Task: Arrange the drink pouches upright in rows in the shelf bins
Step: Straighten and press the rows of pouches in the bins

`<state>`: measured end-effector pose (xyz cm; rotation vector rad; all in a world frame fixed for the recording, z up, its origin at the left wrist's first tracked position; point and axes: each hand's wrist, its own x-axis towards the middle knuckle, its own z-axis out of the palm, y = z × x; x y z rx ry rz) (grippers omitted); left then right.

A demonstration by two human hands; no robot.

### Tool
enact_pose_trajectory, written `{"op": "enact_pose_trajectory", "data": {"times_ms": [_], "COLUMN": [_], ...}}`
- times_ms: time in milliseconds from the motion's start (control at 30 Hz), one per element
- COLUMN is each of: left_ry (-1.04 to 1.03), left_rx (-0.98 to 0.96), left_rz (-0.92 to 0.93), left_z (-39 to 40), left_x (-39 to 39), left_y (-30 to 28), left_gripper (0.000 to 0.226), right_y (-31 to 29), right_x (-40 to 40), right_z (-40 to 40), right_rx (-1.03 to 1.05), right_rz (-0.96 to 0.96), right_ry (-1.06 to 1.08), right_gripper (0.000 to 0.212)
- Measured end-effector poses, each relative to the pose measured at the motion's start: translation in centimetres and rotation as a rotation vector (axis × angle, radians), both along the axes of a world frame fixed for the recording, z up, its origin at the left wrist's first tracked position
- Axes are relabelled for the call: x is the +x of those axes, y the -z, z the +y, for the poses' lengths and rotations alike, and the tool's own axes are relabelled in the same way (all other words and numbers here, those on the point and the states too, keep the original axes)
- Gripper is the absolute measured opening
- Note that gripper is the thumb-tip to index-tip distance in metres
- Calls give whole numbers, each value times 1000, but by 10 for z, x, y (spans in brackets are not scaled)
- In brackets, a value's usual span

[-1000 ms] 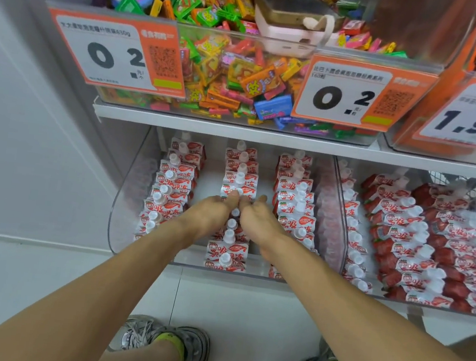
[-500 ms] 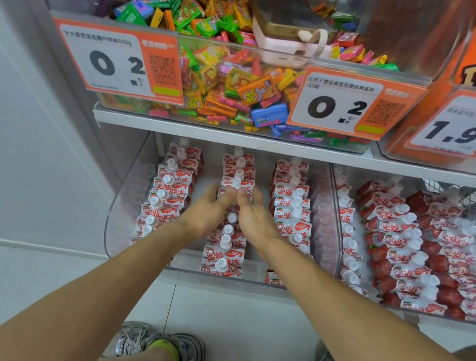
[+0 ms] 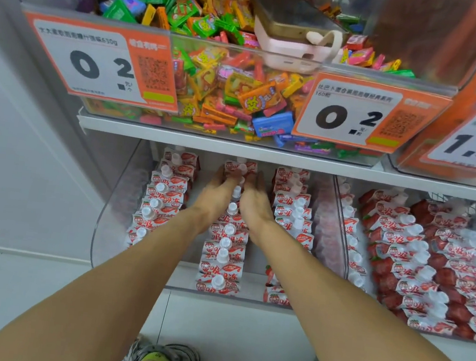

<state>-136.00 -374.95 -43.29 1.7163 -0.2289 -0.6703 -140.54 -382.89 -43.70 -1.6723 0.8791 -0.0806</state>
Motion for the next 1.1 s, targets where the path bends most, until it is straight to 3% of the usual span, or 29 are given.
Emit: {"op": "enact_pose_trajectory", "data": {"times_ms": [233,367,467,533,600,667,733,833,1000,1100], "left_ry": [27,178,173,-63,-305,-343,-301,-212,-49,-19], "left_rx": [59,249,371,380,432,467,438,387,278,230], "left_rz": [-28,-77,-508,-869,-1037,-845,-552,-612,-582,-573], "left_z": [-4,9,52,98,142,172,184,196,207,211], "left_x": [0,3,-10,-33,-51,-55,-56,-63,-57,-53], "left_y": [7,-15,-49,-64,-66,-58,-44,-31,-32,-29], "left_gripper": [53,64,57,33,33,45,40,32,37,44], "right_y": [3,-15,-32,-46,-58,-57,-48,-41,-31,17], "right_x": [4,-1,-17,-27,-19,0,19,39,51,74], "right_z": [-5,-5,9,32,59,83,99,107,118,106], "right_rx": [84,113,-301,-547,-556,-373,-119,78,145,190], "right_rz": [37,93,21,-176,-286,-294,-197,-84,-108,-84], "right_ry": [3,-64,-165,-182,-228,-236,-167,-59,-36,-61], "right_gripper": [58,55,44,46,48,33,32,41,37,57]}}
